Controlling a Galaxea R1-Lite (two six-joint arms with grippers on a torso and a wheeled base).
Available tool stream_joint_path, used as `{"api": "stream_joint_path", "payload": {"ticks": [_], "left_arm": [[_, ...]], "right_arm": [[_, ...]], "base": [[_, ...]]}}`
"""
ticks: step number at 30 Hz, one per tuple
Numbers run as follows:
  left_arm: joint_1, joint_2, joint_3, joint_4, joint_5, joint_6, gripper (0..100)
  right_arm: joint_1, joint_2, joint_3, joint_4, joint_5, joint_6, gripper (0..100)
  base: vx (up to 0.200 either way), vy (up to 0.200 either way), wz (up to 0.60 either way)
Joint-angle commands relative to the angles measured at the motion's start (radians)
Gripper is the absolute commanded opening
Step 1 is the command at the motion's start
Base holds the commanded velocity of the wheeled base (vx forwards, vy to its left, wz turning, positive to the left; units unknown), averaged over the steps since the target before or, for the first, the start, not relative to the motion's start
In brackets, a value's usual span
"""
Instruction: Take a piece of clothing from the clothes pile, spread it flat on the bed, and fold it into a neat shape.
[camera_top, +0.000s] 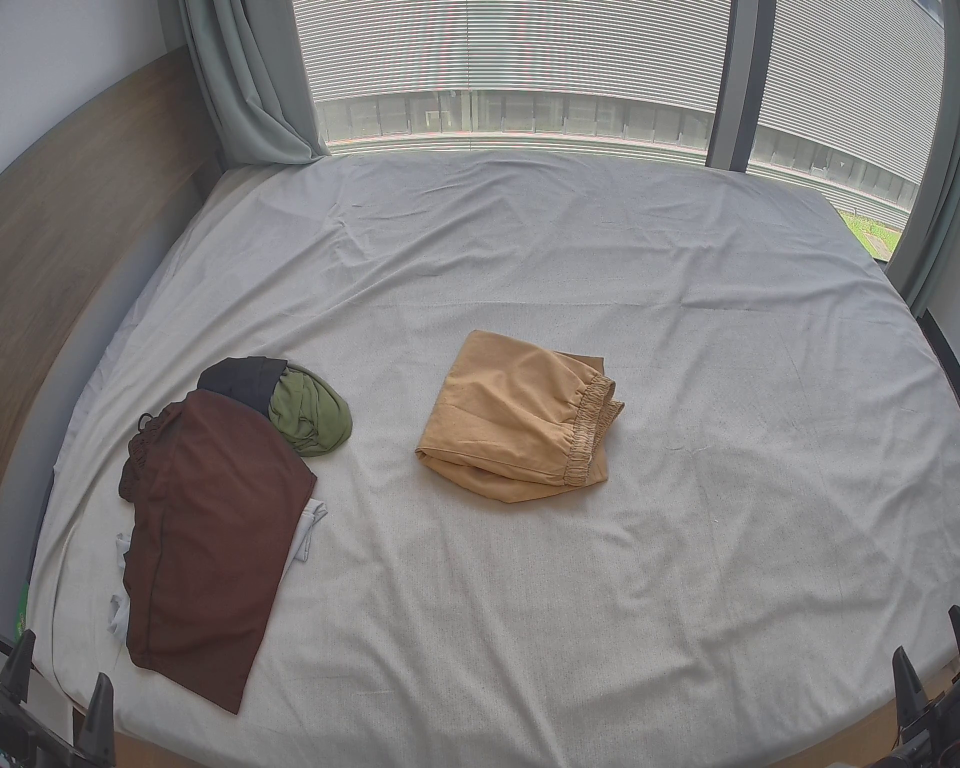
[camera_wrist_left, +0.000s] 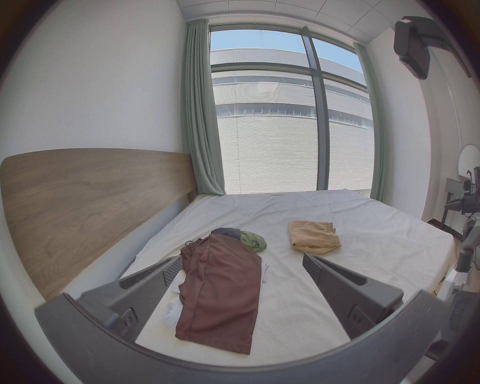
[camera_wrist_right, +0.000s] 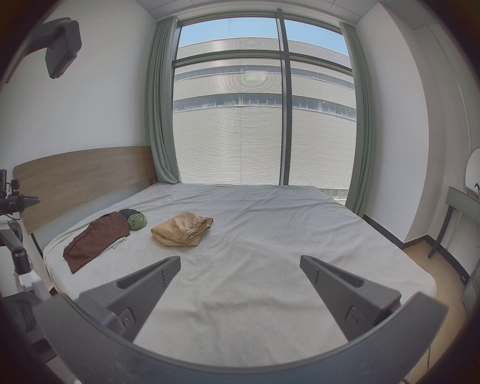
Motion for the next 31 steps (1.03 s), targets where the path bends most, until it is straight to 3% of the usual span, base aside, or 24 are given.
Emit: {"api": "stream_joint_path", "payload": {"ticks": [1, 31], "left_arm": [[-0.002, -0.006, 0.018, 0.067, 0.041, -0.006, 100], [-0.008, -0.010, 0.018, 0.064, 0.045, -0.032, 100]], "right_arm": [[0.000, -0.011, 0.018, 0.000, 0.002, -0.005, 100], [0.001, -0.011, 0.018, 0.000, -0.002, 0.012, 100]], "base": [[0.000, 0.000, 0.00], [0.000, 0.000, 0.00]]}}
